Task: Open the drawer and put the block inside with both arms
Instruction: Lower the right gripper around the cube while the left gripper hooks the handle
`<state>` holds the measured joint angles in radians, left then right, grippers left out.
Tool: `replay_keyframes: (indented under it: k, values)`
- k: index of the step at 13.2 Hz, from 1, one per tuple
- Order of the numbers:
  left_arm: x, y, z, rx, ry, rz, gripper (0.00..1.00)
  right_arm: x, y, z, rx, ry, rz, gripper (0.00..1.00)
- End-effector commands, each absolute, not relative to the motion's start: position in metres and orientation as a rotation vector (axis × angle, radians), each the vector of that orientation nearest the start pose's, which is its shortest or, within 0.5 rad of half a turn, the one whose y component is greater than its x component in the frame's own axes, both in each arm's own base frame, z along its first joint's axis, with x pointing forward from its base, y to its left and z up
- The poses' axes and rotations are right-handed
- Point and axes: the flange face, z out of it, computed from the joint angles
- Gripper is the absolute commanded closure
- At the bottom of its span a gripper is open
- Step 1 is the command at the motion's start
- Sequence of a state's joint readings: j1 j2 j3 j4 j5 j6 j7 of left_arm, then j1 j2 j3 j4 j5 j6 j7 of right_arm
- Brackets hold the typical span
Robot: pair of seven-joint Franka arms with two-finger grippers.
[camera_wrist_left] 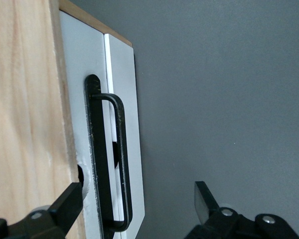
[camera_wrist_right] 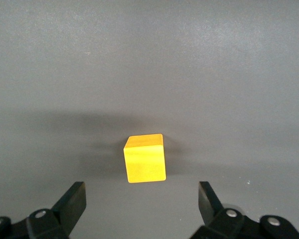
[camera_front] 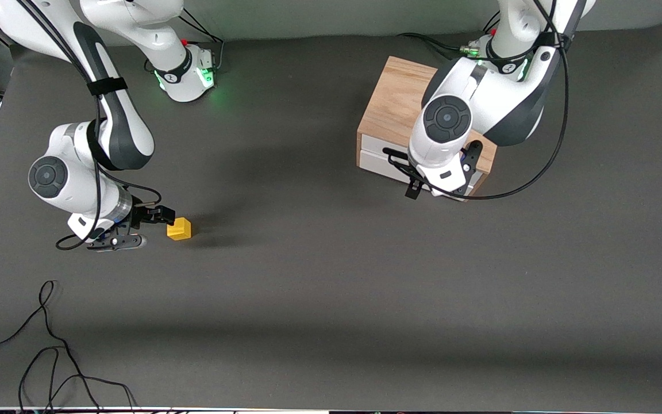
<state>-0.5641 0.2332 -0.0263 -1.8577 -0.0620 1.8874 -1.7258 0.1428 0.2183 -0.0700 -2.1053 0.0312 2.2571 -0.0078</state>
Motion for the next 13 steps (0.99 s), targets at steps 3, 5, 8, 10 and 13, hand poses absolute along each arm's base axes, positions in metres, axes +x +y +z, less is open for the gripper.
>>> replay_keyframes:
  k: [3,5,8,10,13]
  values:
    - [0.493,-0.340,0.348,-2.445,-1.673,0.190,0.00,0.570,0.045,0.307,-3.146,-0.096,0.098,0.00]
    - [0.492,-0.342,0.337,-2.430,-1.663,0.198,0.00,0.570,0.046,0.307,-3.146,-0.099,0.098,0.00]
    - [0.490,-0.343,0.327,-2.398,-1.675,0.204,0.00,0.570,0.046,0.303,-3.147,-0.096,0.107,0.00]
    - [0.491,-0.344,0.321,-2.390,-1.673,0.207,0.00,0.570,0.046,0.298,-3.147,-0.099,0.119,0.00]
    - [0.489,-0.345,0.310,-2.377,-1.659,0.217,0.00,0.569,0.053,0.286,-3.149,-0.118,0.117,0.00]
